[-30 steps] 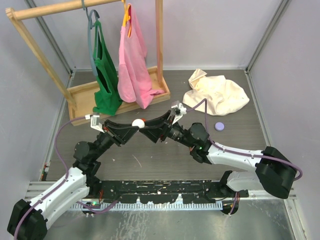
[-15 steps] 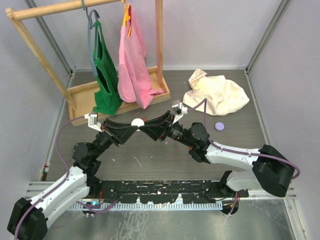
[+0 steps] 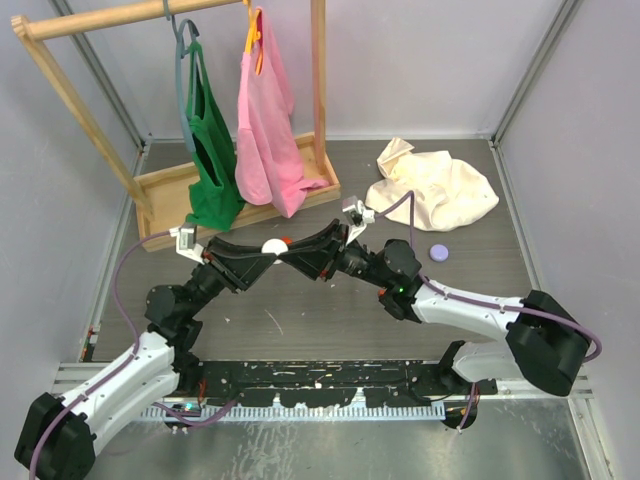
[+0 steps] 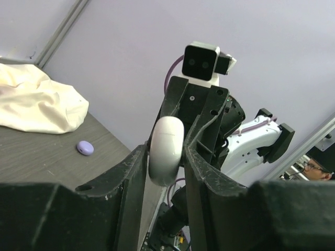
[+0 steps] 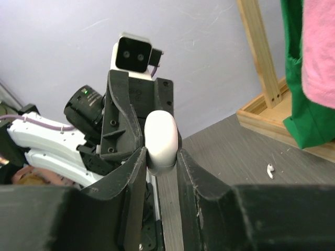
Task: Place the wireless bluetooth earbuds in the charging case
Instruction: Pick up the charging case at the center of the board.
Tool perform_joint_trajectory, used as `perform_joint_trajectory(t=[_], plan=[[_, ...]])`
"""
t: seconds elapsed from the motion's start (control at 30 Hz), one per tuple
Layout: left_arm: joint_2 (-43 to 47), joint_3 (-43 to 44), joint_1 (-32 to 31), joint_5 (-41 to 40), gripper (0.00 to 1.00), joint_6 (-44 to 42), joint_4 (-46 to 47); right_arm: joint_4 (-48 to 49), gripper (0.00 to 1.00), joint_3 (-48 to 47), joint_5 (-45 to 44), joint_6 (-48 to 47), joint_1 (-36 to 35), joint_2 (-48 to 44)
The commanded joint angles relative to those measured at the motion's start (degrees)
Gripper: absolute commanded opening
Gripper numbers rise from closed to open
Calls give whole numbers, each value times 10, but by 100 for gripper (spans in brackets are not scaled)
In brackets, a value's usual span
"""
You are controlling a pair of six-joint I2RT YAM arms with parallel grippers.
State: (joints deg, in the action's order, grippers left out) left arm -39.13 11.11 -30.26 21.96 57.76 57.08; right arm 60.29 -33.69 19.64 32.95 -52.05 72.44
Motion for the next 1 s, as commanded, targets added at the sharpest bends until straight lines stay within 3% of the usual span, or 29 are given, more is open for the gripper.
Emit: perform_joint_trajectory(t=[0.0,0.2,0.47,0.7,0.97], plan=[[3,18,-1,21,39,-10,6,-39,8,-38,71,-18,13,-29],[-2,26,-1,52,54,-27,-2,-122,1,-57,127,-38,37,-50],[-11,34,-1,110,55,-57,-13,-228,1,-87,179,-73,64,-76],[-20,49,-1,153,52,-84,-29,-336,1,-127,213,-124,65,-78],[-20,54,-1,165,39,-105,-50,-372,1,-136,213,-148,65,-87]])
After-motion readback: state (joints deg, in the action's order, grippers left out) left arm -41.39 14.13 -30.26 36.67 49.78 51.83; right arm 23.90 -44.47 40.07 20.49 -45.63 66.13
